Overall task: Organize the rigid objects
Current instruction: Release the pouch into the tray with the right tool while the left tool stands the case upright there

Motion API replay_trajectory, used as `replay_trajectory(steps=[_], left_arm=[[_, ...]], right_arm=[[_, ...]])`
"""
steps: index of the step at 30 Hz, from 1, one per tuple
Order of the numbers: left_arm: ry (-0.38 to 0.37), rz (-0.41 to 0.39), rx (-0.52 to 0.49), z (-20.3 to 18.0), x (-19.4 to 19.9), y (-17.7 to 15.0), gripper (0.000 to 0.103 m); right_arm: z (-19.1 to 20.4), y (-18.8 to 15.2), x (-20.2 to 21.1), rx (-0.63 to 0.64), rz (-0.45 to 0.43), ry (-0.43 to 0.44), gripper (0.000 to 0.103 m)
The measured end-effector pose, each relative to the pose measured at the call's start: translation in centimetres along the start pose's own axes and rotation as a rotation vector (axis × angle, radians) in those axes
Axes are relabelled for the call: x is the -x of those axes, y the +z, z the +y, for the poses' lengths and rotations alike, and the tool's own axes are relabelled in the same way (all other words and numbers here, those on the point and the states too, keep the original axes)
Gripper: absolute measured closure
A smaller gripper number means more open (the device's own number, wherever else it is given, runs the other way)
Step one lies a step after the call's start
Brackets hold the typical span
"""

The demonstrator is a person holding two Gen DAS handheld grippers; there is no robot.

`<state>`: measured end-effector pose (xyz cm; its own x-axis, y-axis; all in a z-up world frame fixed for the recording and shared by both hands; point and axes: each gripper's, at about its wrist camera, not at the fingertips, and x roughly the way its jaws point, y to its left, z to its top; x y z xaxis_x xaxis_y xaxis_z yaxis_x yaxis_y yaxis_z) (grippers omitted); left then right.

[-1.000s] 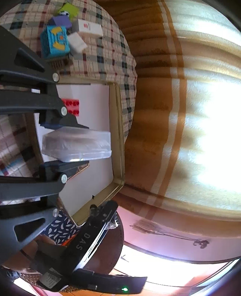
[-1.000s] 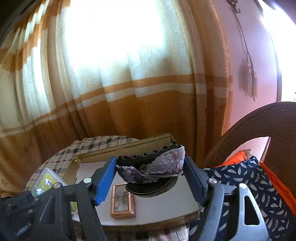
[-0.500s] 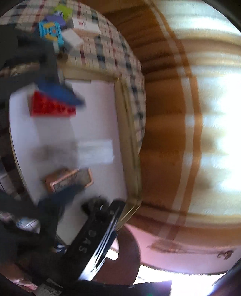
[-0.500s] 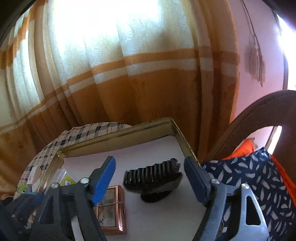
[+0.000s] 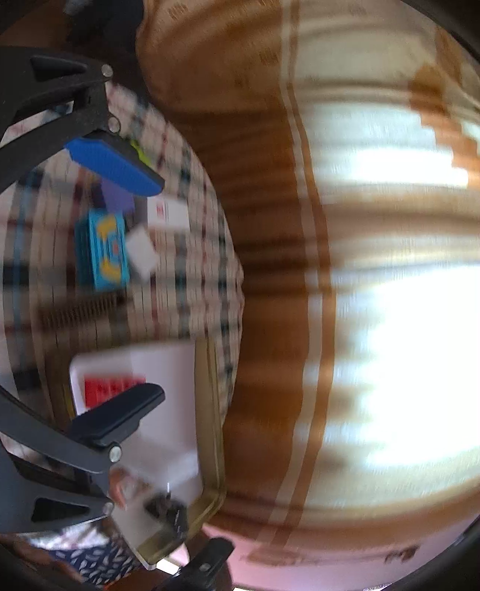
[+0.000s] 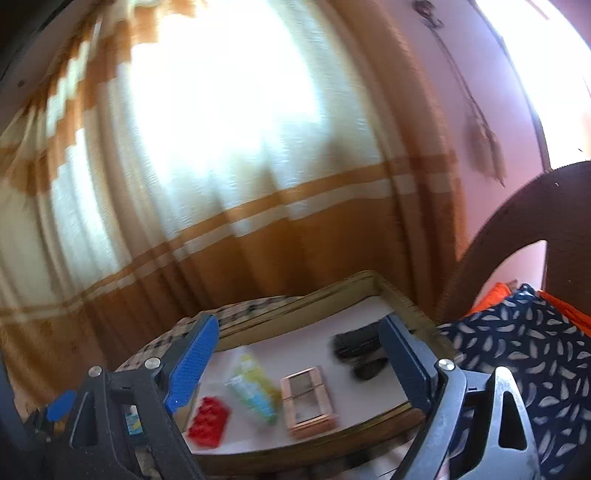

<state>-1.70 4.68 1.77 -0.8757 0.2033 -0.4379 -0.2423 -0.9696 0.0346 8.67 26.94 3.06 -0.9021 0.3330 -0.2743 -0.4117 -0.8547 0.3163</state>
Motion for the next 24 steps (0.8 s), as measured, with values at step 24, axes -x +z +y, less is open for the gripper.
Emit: replay_trajectory(steps=[24], left_arm=[[0.181, -0.013, 0.150, 7.9, 0.1, -2.6, 0.000]], right_arm=[[9.4, -4.8, 1.8, 0.318, -0.031, 0.090, 0.013]])
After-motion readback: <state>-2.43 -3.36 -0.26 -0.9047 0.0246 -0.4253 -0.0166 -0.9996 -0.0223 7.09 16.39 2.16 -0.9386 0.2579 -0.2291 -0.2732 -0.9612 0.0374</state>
